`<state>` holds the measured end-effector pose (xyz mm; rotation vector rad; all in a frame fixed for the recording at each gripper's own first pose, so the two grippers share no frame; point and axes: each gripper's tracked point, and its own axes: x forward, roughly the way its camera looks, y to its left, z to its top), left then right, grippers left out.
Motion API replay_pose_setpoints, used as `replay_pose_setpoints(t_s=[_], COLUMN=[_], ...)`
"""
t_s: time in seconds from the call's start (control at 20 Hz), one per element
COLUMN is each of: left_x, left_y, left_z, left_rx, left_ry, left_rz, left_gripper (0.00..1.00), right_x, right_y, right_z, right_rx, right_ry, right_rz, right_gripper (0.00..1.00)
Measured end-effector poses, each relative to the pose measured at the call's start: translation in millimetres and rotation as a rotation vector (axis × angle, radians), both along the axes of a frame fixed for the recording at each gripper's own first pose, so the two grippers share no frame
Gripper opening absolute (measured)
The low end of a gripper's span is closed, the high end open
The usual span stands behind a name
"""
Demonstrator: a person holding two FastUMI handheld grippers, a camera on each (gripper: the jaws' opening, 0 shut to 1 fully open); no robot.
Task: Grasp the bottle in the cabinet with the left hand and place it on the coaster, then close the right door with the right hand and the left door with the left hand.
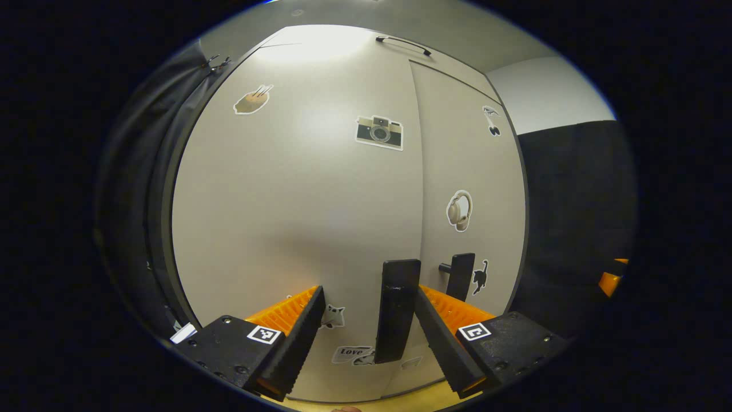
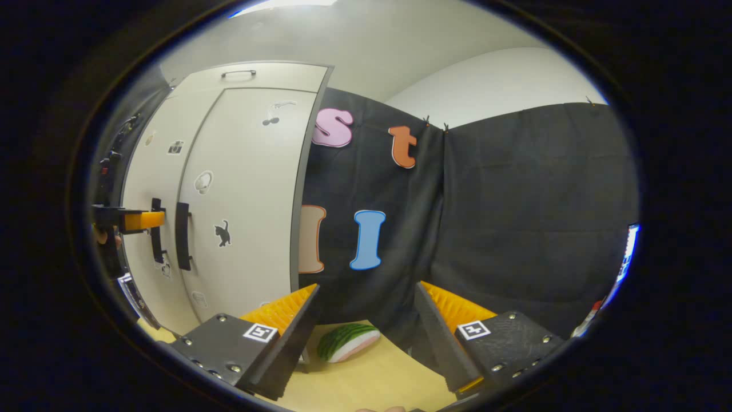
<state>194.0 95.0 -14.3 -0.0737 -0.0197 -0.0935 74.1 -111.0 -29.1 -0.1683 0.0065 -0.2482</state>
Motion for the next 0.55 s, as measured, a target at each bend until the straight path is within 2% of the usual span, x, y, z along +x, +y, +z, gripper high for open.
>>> replay_pose_setpoints(t_s=[0.25, 0.4, 0.5, 0.55], left_x=[-2, -31, -61, -77], left_y=[-2, -3, -6, -6], left_z=[-4, 16, 42, 57], left_rx=[0.001, -0.041, -0.032, -0.017], left_ry=[0.038, 0.032, 0.0, -0.021], left_rz=[0.019, 0.037, 0.058, 0.071], left_gripper=[0.98, 0.99, 0.93, 0.96], right_x=[-4, -9, -13, -15], right_y=[19, 41, 58, 63], right_z=[12, 35, 61, 74], right_rx=[0.016, 0.056, 0.086, 0.092], right_ry=[0.004, -0.003, -0.021, -0.035], right_rz=[0.057, 0.122, 0.166, 0.185], right_gripper=[0.99, 0.99, 0.98, 0.98])
